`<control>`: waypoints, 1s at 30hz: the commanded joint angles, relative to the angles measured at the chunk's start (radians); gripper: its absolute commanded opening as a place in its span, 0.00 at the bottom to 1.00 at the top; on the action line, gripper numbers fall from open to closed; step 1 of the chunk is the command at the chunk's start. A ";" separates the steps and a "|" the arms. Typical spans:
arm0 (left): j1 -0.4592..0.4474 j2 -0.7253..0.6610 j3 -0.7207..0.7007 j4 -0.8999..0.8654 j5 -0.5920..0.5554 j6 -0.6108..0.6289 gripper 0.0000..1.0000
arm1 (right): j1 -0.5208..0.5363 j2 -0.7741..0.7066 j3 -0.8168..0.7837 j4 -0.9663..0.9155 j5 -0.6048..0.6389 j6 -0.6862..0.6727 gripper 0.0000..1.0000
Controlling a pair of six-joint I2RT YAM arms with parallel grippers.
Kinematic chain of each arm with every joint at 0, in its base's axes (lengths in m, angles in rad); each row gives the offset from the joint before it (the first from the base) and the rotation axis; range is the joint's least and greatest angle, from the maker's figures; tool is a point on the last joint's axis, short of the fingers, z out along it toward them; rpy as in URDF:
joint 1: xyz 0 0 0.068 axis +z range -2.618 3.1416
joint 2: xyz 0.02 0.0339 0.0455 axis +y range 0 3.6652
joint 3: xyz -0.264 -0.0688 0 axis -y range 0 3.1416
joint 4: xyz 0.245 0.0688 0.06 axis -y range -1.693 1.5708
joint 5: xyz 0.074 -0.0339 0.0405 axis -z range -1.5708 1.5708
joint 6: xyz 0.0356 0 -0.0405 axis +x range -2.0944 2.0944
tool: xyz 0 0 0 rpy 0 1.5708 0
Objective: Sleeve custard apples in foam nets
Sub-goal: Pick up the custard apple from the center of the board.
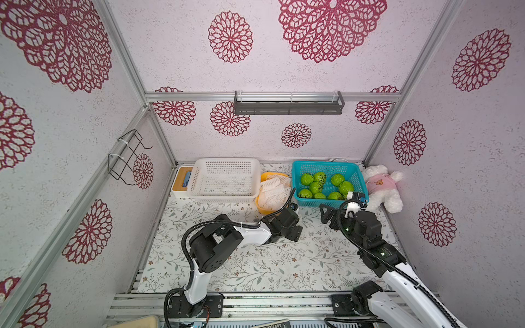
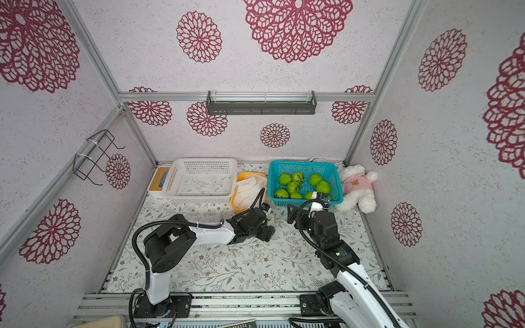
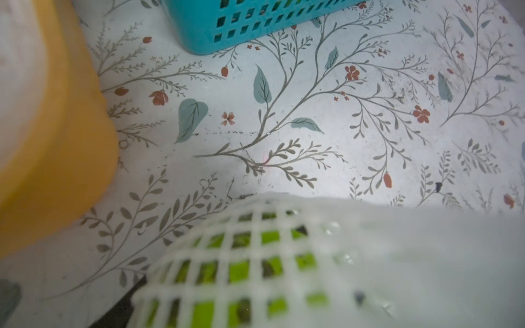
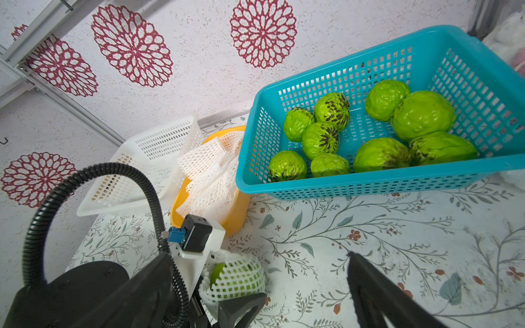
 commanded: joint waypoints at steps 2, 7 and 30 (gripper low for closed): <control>-0.018 -0.063 -0.027 0.042 -0.024 0.012 0.64 | -0.008 -0.027 0.008 -0.005 0.018 0.006 0.97; -0.018 -0.204 -0.068 0.010 -0.041 0.033 0.59 | -0.011 -0.033 0.041 -0.036 0.031 0.000 0.97; 0.716 -0.257 0.394 -0.512 0.144 0.067 0.57 | -0.014 0.264 0.400 -0.152 -0.206 -0.185 0.96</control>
